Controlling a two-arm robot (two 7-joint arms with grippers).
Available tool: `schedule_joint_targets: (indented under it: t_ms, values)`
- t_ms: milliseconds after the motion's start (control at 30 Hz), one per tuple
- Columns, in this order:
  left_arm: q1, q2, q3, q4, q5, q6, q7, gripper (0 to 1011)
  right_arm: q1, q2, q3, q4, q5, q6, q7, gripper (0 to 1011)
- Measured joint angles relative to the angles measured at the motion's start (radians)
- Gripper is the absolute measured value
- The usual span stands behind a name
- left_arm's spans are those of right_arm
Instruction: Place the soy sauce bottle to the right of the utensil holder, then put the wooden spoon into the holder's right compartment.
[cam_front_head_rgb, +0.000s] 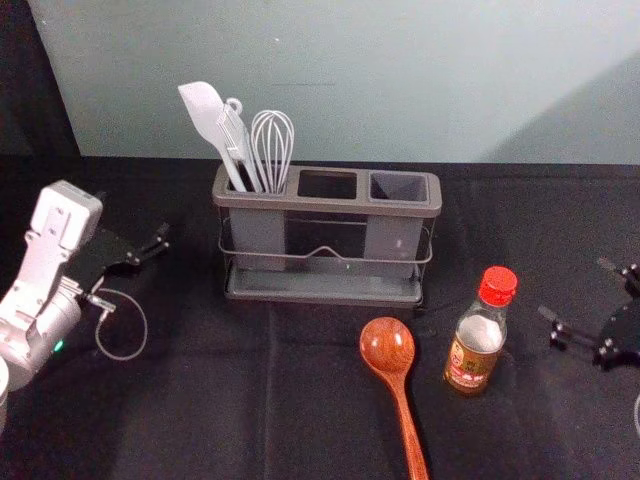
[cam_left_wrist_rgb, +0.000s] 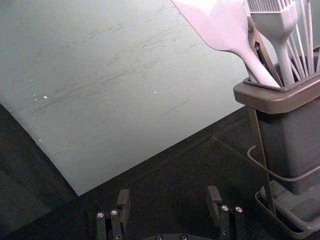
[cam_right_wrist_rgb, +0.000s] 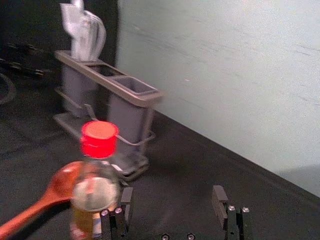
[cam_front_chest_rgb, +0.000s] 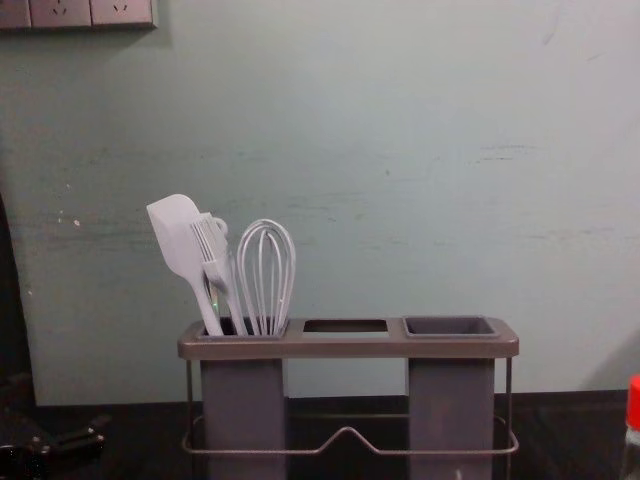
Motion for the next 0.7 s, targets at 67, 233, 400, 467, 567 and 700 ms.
schedule_joint_targets:
  t_ms: [67,233,400,467,567,700]
  values:
    - [0.0,0.0,0.0,0.0,0.0,0.0,0.0,1005,-0.021,0.012,0.013,-0.004,0.028,-0.023,0.044,1003]
    - [0.0,0.0,0.0,0.0,0.0,0.0,0.0,1005,-0.037,0.019,0.024,-0.003,0.092,-0.063,0.143,1003]
    - [0.0,0.0,0.0,0.0,0.0,0.0,0.0,1005,-0.013,-0.005,0.009,0.005,0.12,-0.083,0.211,1003]
    - [0.0,0.0,0.0,0.0,0.0,0.0,0.0,1005,0.006,-0.02,-0.002,0.013,0.12,-0.086,0.225,1003]
    - [0.0,0.0,0.0,0.0,0.0,0.0,0.0,1005,0.054,-0.053,-0.028,0.034,0.114,-0.086,0.247,1003]
    - [0.0,0.0,0.0,0.0,0.0,0.0,0.0,1005,0.137,-0.111,-0.071,0.081,0.099,-0.074,0.28,1003]
